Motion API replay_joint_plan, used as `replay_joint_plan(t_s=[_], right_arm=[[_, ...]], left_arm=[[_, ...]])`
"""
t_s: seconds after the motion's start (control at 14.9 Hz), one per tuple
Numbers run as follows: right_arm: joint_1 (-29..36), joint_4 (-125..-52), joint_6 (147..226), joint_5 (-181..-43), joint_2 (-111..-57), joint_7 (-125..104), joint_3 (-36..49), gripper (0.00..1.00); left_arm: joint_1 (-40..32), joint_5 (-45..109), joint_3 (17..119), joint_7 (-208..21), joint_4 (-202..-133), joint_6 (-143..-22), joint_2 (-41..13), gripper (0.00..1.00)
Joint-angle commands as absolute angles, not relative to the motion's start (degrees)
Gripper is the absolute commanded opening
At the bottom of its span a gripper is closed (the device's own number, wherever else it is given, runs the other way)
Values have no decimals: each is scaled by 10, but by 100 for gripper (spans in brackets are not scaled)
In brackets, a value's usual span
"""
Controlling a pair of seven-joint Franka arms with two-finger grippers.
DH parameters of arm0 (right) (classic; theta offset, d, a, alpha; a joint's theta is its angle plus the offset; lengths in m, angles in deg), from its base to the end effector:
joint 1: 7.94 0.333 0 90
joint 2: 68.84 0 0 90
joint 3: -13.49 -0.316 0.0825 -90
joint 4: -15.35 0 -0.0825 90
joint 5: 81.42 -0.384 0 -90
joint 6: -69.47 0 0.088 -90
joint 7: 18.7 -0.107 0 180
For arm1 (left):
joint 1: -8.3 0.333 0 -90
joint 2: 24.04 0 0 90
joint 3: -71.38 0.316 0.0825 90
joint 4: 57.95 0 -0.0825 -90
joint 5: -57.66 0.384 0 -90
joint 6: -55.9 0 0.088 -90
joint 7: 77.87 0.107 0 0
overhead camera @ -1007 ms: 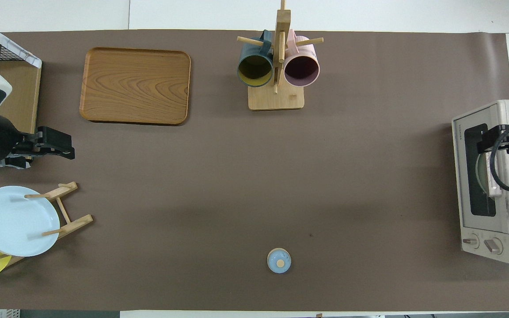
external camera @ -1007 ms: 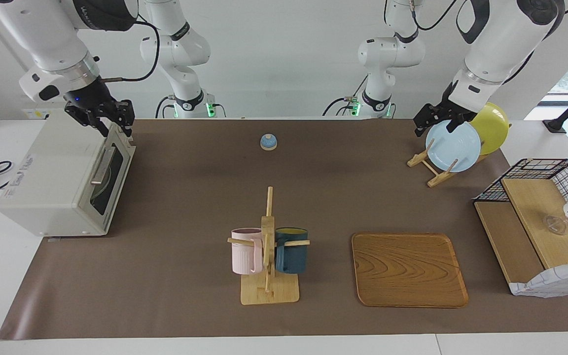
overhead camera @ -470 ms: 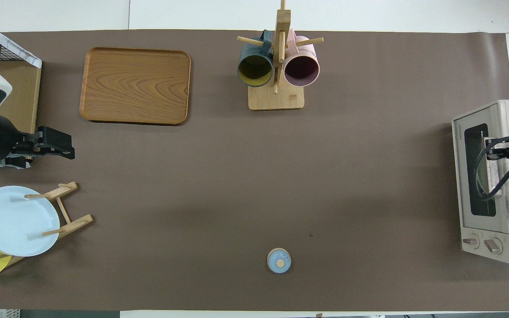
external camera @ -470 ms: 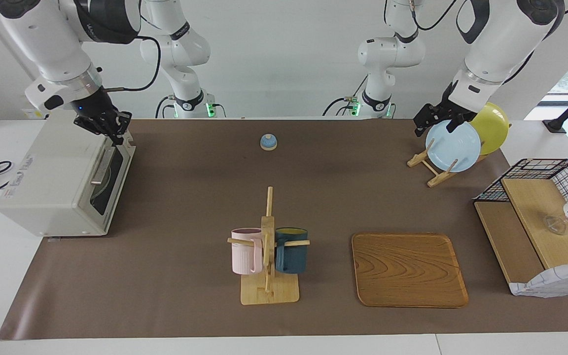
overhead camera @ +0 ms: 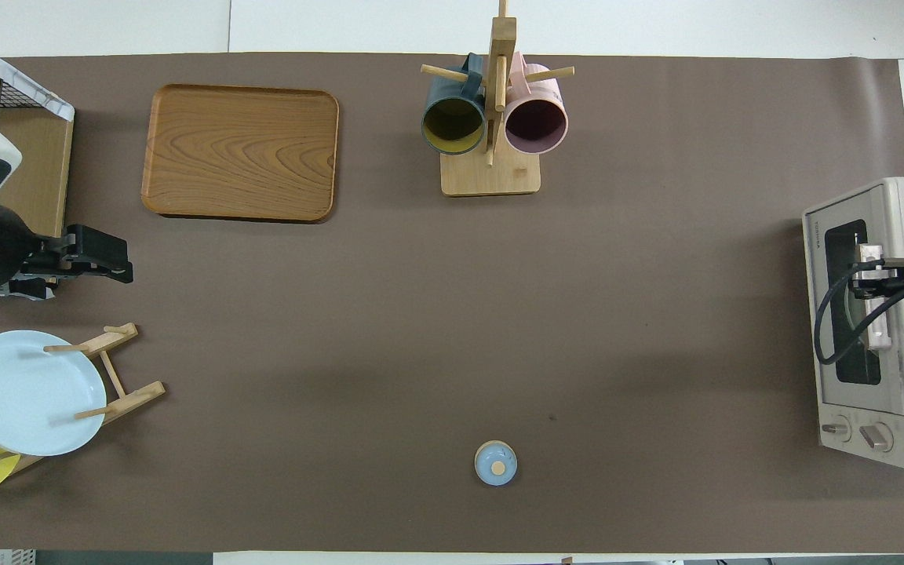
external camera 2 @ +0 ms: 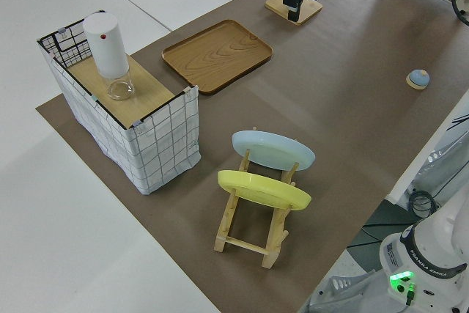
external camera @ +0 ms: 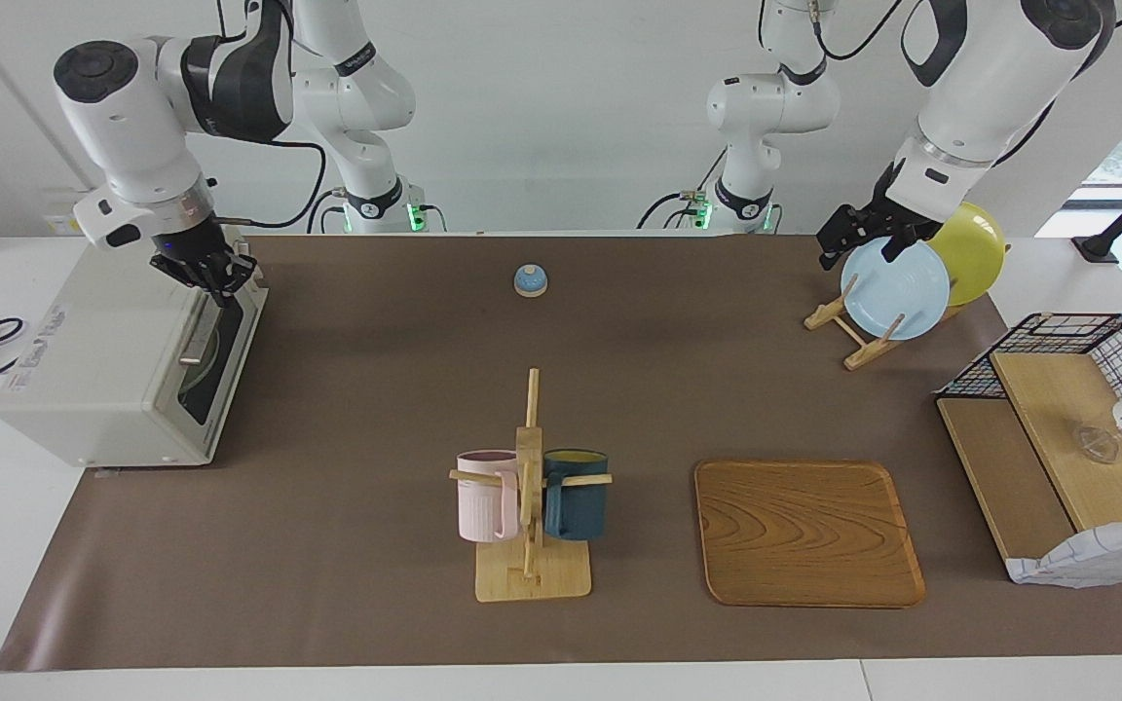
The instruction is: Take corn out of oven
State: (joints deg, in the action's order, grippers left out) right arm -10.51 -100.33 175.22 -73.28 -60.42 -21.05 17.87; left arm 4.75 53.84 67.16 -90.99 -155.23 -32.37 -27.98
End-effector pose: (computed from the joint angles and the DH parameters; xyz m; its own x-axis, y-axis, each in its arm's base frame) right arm 0.5067 -0.0747 0.5136 0.9922 -0.1221 -0.0238 -0.1182 -0.9851 0.1252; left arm 0.5210 -0.0797 0.5997 0.9907 0.0921 -0.1001 0.0965 -0.9945 0.0398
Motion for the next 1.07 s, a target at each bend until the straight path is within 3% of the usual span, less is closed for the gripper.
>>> replay_joint_plan(t_s=[0.0, 1.01], right_arm=[[-117, -1026, 1770, -720, -601, -218, 175, 0], [-151, -1048, 1823, -716, -630, -216, 174, 0]], left_arm=[[54, 536, 667, -916, -1571, -338, -296, 100], [54, 536, 667, -916, -1571, -338, -295, 100]])
